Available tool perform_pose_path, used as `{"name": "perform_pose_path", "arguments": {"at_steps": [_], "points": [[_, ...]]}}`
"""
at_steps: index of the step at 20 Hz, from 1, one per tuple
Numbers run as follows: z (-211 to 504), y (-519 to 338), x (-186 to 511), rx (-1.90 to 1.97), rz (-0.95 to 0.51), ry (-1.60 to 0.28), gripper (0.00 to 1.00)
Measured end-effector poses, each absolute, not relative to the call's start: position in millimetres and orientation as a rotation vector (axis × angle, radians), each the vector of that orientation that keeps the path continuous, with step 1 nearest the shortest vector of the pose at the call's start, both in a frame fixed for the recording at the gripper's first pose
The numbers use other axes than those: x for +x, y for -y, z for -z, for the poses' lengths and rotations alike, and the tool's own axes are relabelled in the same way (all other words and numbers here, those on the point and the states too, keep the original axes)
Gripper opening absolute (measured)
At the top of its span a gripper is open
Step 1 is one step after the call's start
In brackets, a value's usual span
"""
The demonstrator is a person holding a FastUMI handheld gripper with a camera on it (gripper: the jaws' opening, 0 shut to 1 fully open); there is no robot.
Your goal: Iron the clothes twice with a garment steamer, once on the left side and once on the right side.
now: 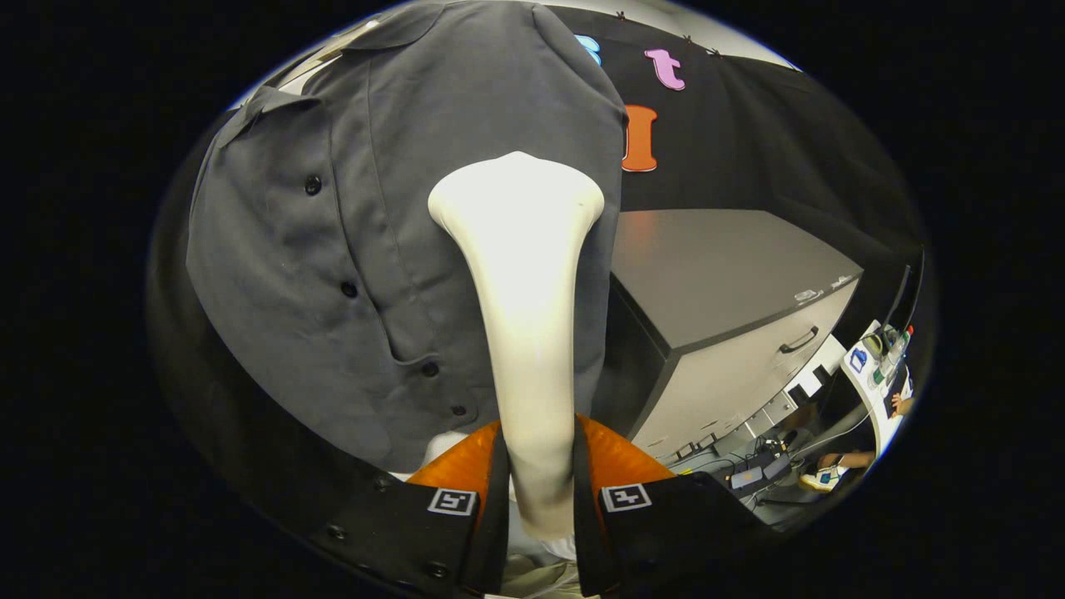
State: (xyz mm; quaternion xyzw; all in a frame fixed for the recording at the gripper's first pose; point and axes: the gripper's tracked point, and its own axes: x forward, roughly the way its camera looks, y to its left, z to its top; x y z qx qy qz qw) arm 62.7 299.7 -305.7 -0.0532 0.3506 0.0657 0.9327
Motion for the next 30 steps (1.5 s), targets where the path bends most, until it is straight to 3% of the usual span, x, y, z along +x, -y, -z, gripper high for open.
{"name": "perform_pose_path", "arguments": {"at_steps": [18,30], "points": [[399,-264,4,-0.15,-0.204,-0.938,0.41],[341,-260,-12,-0.124,-0.208,-0.836,0.41]]}}
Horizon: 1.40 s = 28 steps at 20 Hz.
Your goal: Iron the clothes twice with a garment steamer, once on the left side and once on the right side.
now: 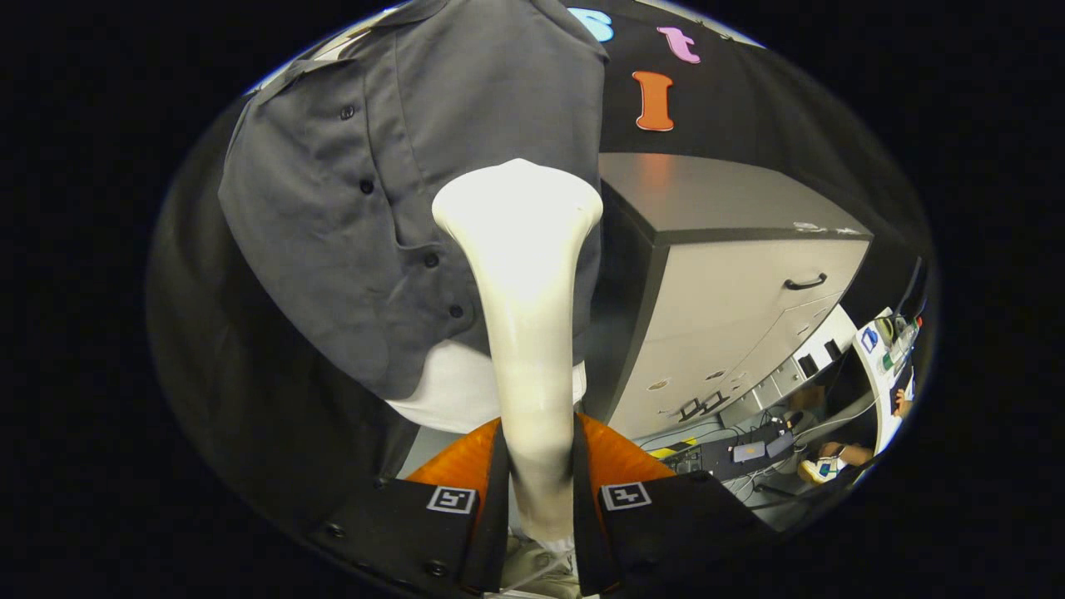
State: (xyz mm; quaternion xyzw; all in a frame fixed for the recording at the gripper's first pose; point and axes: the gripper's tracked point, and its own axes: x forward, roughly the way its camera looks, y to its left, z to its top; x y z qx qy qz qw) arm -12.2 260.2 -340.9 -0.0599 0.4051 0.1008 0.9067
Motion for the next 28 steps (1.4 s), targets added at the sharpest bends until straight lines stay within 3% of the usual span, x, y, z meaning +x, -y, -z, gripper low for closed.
{"name": "perform_pose_path", "arguments": {"at_steps": [11,28], "points": [[238,-337,-15,-0.105,-0.217,-0.637,0.41],[165,-444,-9,-0.109,-0.321,-0.434,0.41]]}}
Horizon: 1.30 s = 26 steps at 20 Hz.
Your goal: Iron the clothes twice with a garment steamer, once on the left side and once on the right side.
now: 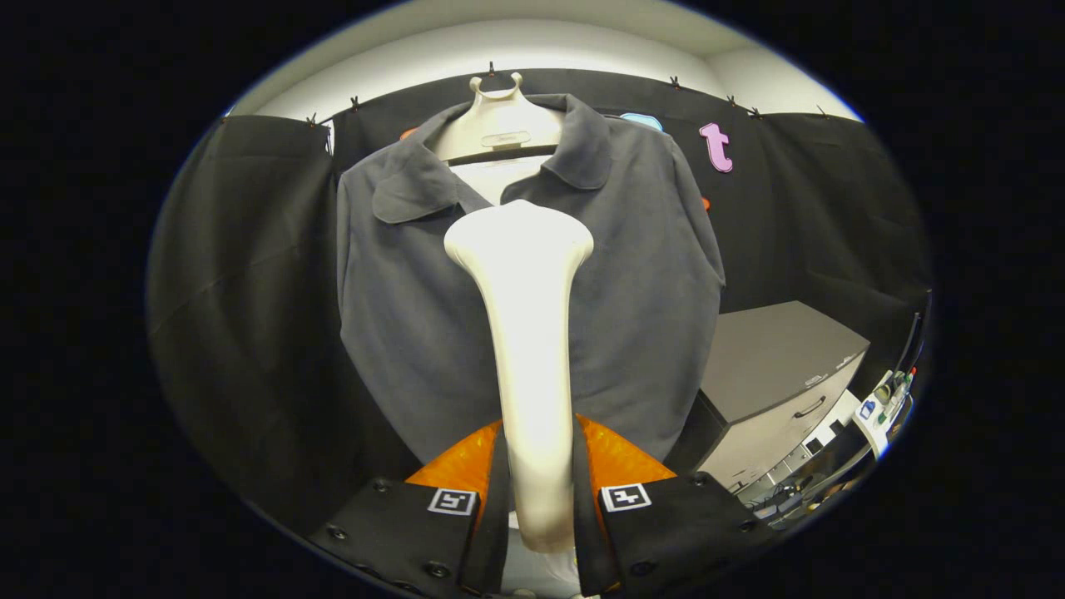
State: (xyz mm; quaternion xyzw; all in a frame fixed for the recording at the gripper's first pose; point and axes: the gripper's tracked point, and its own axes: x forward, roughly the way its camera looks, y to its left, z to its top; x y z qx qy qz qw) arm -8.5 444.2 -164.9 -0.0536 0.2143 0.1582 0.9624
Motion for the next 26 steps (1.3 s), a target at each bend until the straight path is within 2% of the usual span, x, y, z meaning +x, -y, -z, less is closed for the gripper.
{"name": "perform_pose_path", "arguments": {"at_steps": [10,26], "points": [[165,-492,-11,-0.107,-0.394,-0.42,0.41],[251,-490,-21,-0.129,-0.4,-0.607,0.41]]}}
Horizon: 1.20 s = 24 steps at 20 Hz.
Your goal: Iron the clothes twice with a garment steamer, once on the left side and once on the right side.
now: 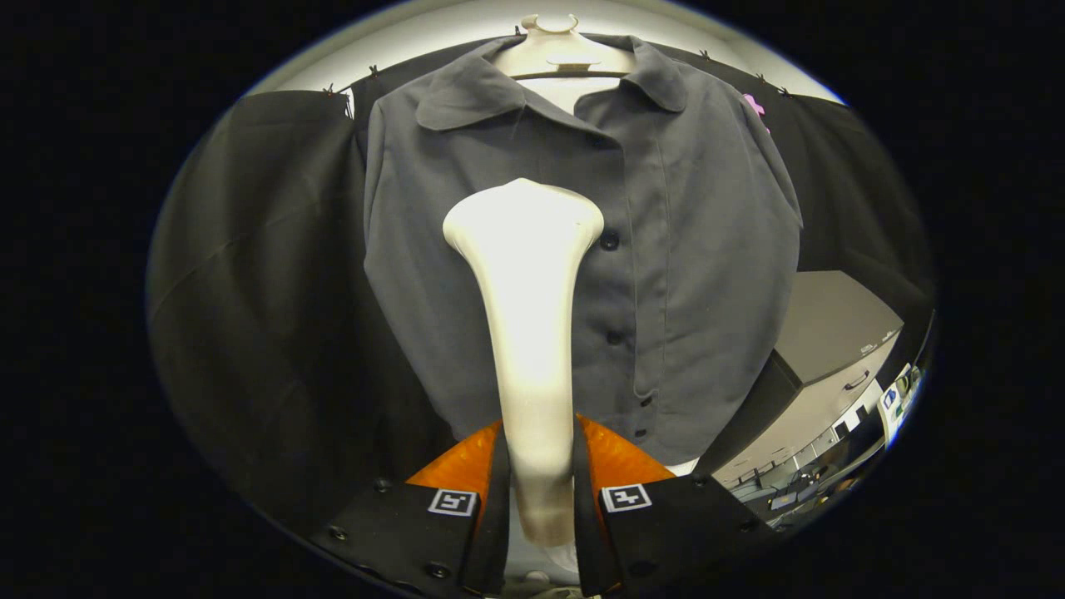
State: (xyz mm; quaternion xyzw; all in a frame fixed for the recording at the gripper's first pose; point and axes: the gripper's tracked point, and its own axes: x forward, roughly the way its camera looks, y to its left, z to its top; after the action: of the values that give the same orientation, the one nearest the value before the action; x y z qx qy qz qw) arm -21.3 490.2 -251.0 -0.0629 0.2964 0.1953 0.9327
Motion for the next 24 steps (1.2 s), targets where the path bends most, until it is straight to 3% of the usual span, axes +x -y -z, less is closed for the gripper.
{"name": "perform_pose_path", "arguments": {"at_steps": [24], "points": [[396,-447,-45,-0.215,-0.383,-0.884,0.41]]}}
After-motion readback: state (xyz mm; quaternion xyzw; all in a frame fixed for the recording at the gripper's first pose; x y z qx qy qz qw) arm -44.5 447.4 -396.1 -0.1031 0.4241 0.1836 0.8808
